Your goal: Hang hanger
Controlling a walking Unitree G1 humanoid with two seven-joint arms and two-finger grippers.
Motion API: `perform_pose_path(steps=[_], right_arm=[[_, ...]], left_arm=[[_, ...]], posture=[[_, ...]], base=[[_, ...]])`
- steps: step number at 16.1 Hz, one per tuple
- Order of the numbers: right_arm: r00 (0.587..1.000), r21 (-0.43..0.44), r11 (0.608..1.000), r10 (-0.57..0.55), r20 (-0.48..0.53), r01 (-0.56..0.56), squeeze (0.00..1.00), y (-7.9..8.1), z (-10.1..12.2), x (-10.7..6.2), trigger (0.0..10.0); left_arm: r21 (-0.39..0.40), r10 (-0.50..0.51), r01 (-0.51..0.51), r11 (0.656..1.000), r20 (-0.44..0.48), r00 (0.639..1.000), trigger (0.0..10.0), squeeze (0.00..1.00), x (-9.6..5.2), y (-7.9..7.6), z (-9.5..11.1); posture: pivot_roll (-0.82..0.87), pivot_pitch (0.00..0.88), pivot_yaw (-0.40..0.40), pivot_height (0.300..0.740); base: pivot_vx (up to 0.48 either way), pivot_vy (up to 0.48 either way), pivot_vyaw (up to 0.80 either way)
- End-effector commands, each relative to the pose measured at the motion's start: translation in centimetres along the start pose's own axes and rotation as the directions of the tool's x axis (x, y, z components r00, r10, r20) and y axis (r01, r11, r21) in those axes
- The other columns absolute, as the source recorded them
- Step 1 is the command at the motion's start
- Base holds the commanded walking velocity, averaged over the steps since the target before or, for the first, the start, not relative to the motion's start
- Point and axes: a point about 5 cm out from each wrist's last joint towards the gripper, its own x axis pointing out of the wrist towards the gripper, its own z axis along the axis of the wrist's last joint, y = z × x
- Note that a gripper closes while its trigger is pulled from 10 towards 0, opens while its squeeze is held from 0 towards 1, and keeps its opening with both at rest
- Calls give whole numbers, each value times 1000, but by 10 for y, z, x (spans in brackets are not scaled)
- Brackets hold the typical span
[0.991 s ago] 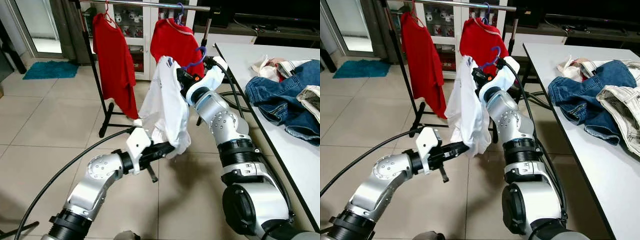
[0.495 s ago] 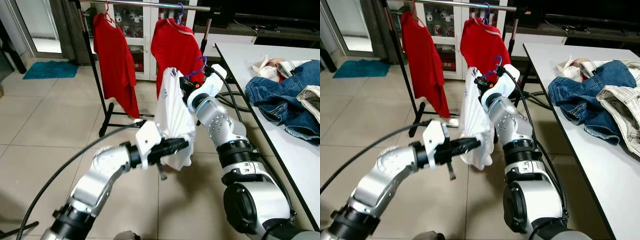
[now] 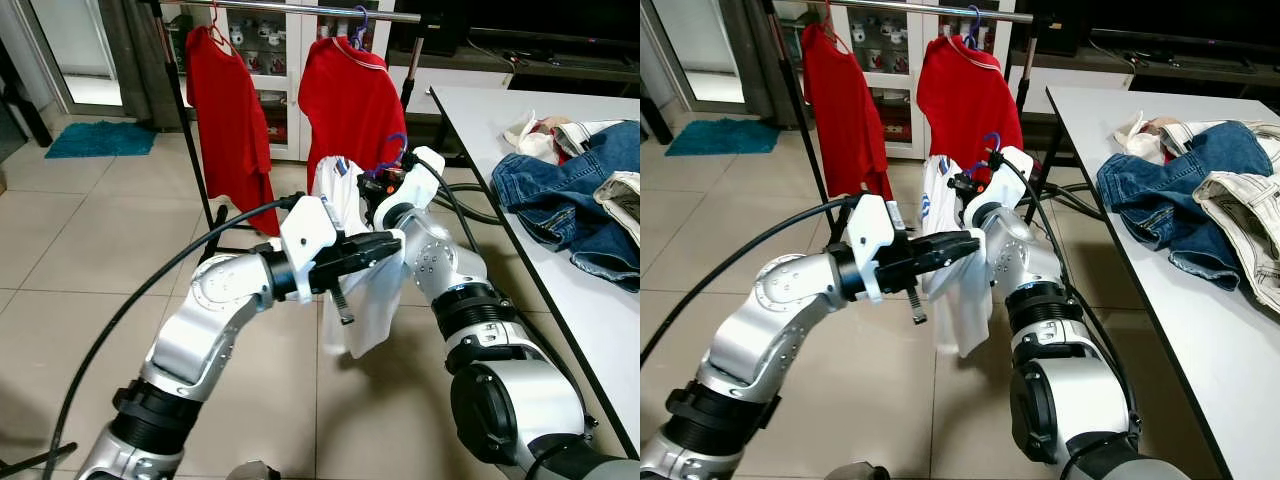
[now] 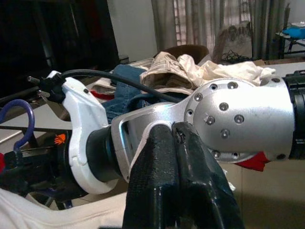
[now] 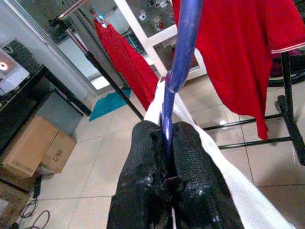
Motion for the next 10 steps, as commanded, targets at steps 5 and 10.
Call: perform_pose_path(steps=[5, 10], right_arm=[[996, 26, 998, 62, 57, -64, 0, 10, 15, 3, 10000], [989, 33, 994, 99, 111, -104, 0, 13, 32, 2, 10000]], left_arm=[[37, 41, -31, 999, -312, 949, 10000, 4, -16, 1, -46], [-33, -36, 24, 999, -419, 907, 10000, 1000, -33, -15, -69]], posture=[[80, 0, -44, 740], [81, 0, -44, 740]], base=[[0, 0, 0], [0, 0, 0]])
